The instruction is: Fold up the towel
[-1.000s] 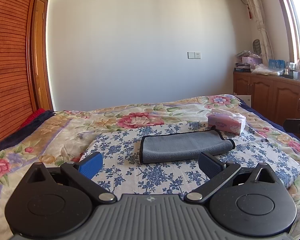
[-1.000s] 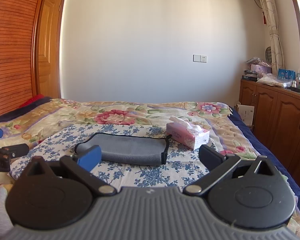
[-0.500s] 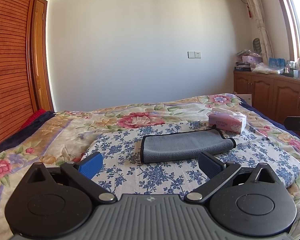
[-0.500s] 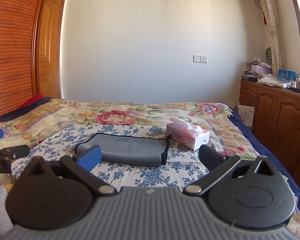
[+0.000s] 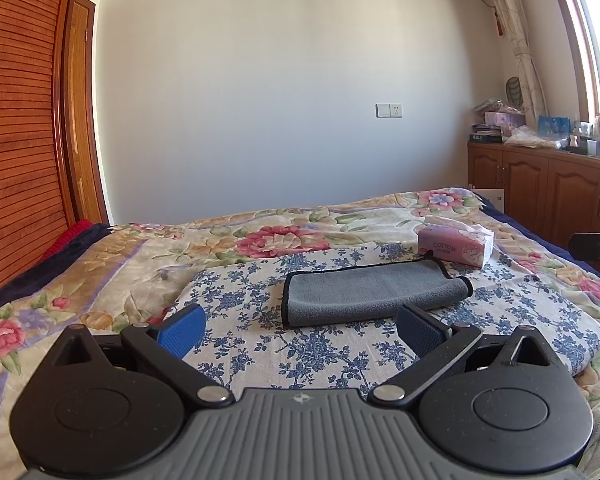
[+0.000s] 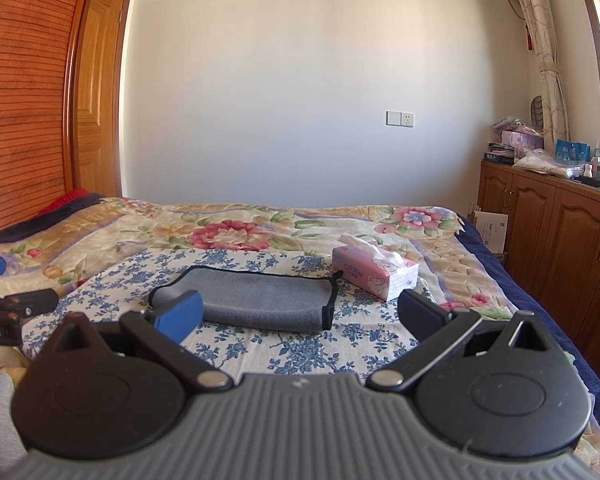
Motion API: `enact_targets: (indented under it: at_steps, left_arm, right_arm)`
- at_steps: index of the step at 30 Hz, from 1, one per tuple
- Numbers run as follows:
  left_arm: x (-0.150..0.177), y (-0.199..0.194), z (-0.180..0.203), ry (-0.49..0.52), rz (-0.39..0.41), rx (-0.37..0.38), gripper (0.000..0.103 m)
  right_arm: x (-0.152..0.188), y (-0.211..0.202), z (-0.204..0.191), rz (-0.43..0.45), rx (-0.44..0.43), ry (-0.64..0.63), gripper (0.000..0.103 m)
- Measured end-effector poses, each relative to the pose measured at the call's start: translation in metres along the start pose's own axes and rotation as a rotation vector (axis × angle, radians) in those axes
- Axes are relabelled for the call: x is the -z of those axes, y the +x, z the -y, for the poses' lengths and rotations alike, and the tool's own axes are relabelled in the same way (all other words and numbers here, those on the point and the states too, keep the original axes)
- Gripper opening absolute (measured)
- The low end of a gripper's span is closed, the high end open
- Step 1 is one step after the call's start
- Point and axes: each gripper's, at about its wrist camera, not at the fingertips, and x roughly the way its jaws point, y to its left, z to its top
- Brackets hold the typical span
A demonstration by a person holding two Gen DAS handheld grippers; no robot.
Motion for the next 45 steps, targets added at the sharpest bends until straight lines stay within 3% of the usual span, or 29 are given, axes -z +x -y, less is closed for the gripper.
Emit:
enact_targets:
  at_steps: [45]
  left_arm:
    - [-0.0007,0.0005,-0.0019,0.001,-0.001,-0.001,0.103]
  right_arm:
    - [-0.0005,0.0022,0.0028,0.001,0.006,-0.006,0.103]
